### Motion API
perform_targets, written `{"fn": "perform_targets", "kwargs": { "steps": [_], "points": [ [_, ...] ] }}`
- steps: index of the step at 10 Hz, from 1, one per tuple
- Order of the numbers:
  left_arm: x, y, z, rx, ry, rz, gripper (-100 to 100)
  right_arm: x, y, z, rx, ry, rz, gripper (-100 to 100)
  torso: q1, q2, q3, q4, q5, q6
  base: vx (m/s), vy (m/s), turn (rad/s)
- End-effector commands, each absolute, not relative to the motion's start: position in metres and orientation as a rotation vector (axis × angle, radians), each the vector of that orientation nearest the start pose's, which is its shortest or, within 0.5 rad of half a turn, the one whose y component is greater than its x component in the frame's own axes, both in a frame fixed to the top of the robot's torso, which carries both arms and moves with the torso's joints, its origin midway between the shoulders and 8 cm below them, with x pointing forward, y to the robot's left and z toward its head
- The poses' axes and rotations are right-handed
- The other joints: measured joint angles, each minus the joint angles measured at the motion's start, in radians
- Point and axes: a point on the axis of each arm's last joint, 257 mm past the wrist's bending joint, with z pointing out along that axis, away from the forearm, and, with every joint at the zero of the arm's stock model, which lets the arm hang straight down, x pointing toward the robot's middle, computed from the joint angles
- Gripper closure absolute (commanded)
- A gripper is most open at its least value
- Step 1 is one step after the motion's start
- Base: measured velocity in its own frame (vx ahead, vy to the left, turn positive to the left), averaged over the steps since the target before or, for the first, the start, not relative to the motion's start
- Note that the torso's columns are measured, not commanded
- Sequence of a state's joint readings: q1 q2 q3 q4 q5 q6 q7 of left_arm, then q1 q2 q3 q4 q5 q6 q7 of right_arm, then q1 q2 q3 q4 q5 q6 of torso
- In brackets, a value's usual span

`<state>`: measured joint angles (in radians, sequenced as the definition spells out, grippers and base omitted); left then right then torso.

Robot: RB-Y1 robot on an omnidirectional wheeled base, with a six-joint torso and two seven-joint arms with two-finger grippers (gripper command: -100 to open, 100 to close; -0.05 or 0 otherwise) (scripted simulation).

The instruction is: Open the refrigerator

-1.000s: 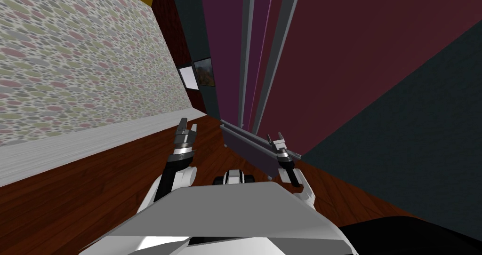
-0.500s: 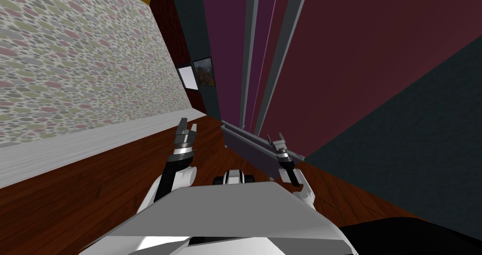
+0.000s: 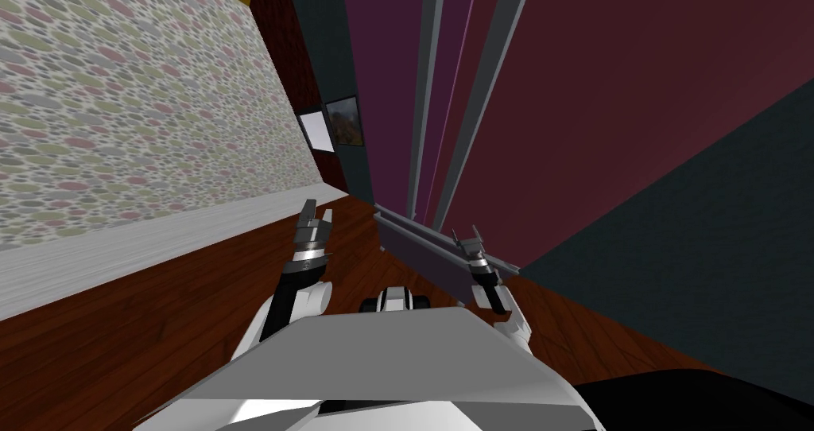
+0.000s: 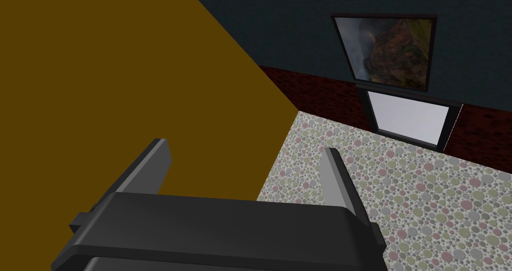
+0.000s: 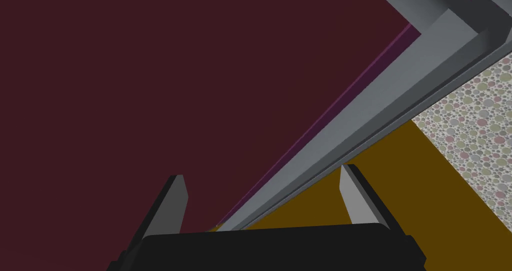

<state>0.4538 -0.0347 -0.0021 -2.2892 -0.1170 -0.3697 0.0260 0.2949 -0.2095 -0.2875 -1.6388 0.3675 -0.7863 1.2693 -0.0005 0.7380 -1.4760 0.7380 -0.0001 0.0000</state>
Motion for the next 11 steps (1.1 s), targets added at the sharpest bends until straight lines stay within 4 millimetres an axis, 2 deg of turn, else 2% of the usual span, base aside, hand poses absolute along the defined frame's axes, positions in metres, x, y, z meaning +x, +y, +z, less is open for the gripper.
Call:
{"fn": "perform_targets", "kwargs": {
  "steps": [1,11],
  "points": [
    [0.368,0.270,0.018,-0.689,0.694,-1.245,0,0.407,-0.357,-0.139,-0.350,1.055,-0.341,-100,0.001,0.000,0.000,0.000,0.000,0.000,0.027,0.036,-0.013],
    [0.368,0.270,0.018,-0.689,0.694,-1.245,0,0.414,-0.376,-0.173,-0.474,1.072,-0.585,-100,0.001,0.000,0.000,0.000,0.000,0.000,0.035,0.039,-0.018]
  ]
}}
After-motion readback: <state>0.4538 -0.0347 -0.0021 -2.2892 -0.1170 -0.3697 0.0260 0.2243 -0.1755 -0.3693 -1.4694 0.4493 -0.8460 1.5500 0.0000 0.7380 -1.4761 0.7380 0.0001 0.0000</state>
